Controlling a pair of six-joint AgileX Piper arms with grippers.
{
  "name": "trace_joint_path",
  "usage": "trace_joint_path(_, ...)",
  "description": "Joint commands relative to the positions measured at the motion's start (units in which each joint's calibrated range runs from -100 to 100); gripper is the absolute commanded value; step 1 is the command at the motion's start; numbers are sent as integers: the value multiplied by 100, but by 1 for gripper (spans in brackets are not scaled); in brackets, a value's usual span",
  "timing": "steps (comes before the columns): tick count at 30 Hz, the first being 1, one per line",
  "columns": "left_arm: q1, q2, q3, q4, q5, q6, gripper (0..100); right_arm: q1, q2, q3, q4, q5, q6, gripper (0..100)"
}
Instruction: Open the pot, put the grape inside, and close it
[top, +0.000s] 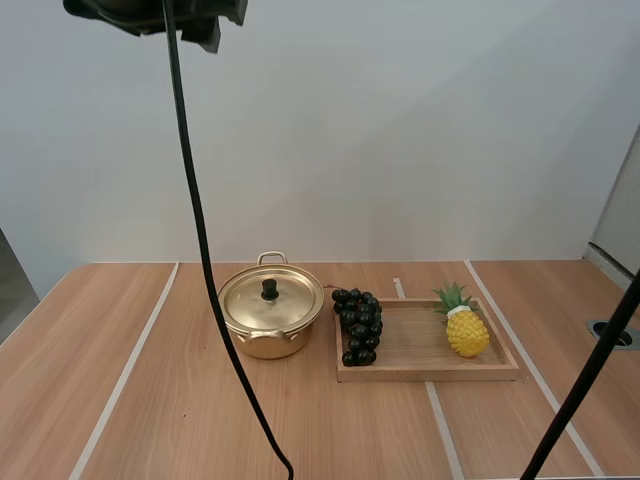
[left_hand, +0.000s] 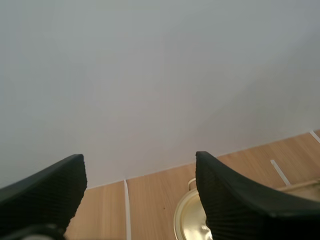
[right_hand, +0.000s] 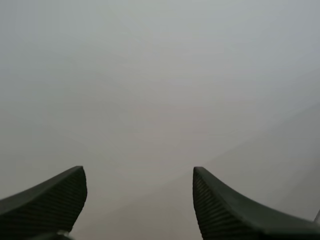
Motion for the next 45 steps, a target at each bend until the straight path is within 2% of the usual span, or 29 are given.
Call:
trace_joint_path(1,2,4,531,-468,0,227,100,10,-71,-57,13,0,-32,100)
trace_joint_path(6,2,4,1512,-1030,0,471,100,10,-71,-57,13,0,-32,100)
trace_joint_path(21,2,561,3249,-1084,-184,823,100,10,-71,-57,13,0,-32,100)
trace_joint_path(26,2,905,3701,-1126,-1062,956,100,10,-71,-57,13,0,-32,100)
trace_joint_path(37,2,1567,3944,-1778,-2314,1701,100,10,-71,-57,13,0,-32,100)
trace_joint_path(45,2,2205,3944,-1835,-3140,1809,100,10,-71,-57,13,0,-32,100)
